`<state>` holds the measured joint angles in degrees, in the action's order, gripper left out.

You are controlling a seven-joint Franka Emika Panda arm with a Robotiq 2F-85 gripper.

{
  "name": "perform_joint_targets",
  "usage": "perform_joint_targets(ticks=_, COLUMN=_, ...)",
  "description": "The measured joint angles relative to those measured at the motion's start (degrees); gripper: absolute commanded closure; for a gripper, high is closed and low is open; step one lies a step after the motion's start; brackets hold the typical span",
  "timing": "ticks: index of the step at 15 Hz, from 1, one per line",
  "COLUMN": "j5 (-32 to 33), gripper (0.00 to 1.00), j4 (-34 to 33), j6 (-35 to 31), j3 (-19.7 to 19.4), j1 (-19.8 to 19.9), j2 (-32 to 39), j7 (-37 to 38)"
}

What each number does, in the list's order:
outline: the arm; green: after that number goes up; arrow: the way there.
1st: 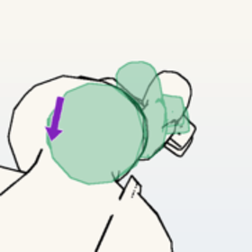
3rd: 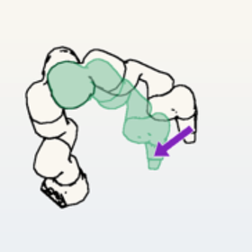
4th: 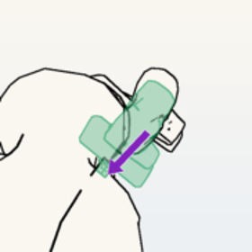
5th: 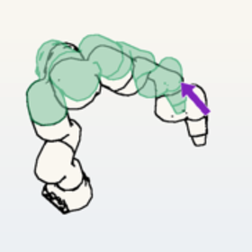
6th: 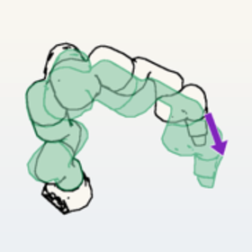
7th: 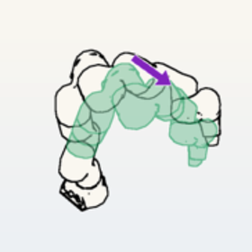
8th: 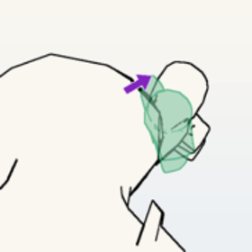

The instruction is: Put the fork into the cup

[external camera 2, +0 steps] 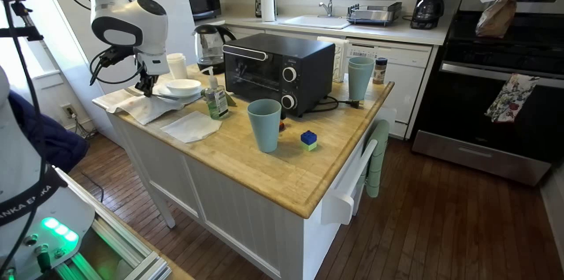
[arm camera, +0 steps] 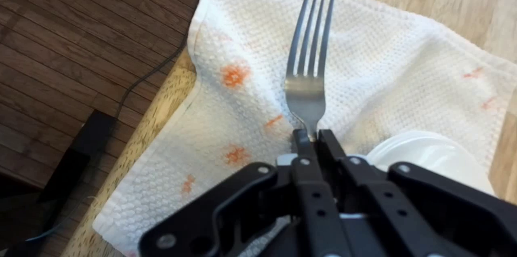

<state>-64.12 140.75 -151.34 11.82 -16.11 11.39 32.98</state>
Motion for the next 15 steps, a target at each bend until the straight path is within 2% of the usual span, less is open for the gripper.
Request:
perform_joint_targets(ticks=4, j5=0.0, gripper=0.98, j4=1.5, j6=0.0, j3=0.0, j1=0.0, j2=-2.5, j7=0.5)
perform_joint_targets(ticks=11, j5=0.0, gripper=0.98, j4=2.0, j6=0.0, j3=0.3, j1=0.0, j2=-1.6, j7=0.8)
perform_joint_targets(ticks=12, j5=-0.1, gripper=0.81, j4=2.0, j6=0.0, j3=0.3, j1=0.0, j2=-1.4, j7=1.0)
perform_joint_targets(ticks=13, j5=-0.1, gripper=0.77, j4=2.0, j6=0.0, j3=0.3, j1=0.0, j2=-1.3, j7=1.4)
perform_joint_targets(ticks=14, j5=-0.1, gripper=0.77, j4=2.0, j6=0.0, j3=0.4, j1=0.0, j2=-1.1, j7=1.7)
perform_joint_targets(ticks=15, j5=-0.1, gripper=0.86, j4=2.0, j6=0.0, j3=0.4, j1=0.0, j2=-1.0, j7=2.0)
